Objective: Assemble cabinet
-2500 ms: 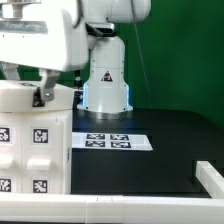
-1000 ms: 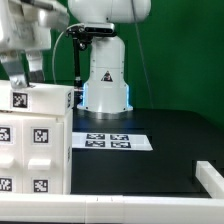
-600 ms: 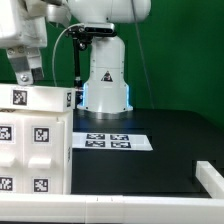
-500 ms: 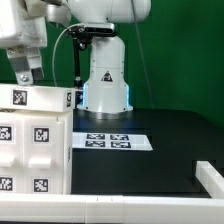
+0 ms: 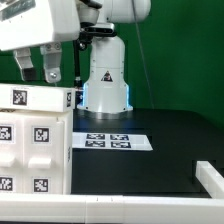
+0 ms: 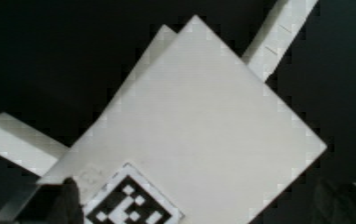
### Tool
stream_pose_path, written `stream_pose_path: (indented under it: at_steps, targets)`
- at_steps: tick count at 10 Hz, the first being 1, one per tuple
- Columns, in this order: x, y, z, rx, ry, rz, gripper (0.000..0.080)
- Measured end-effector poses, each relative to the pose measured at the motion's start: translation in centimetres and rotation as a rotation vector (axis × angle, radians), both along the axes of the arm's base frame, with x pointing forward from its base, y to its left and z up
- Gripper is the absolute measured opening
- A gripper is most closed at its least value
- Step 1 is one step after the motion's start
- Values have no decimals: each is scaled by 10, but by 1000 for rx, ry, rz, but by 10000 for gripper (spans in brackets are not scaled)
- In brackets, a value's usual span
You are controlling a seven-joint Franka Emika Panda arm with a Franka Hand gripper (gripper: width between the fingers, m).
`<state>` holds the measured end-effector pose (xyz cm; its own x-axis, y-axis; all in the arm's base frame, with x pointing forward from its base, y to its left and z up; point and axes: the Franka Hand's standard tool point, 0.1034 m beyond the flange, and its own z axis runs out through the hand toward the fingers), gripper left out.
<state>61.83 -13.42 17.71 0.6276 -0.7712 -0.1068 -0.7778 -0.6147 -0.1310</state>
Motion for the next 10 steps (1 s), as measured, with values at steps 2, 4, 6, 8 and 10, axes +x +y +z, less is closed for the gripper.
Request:
stream_pose_path:
  at_steps: [2, 4, 6, 8, 10]
  targets:
    - [0, 0, 0, -5, -22, 138, 649]
    - [-1, -1, 0, -23, -38, 287, 649]
    - [2, 1, 4, -95, -33, 589, 649]
    - [3, 5, 6, -114, -20, 851, 649]
    - [3, 5, 6, -114, -29, 1003, 649]
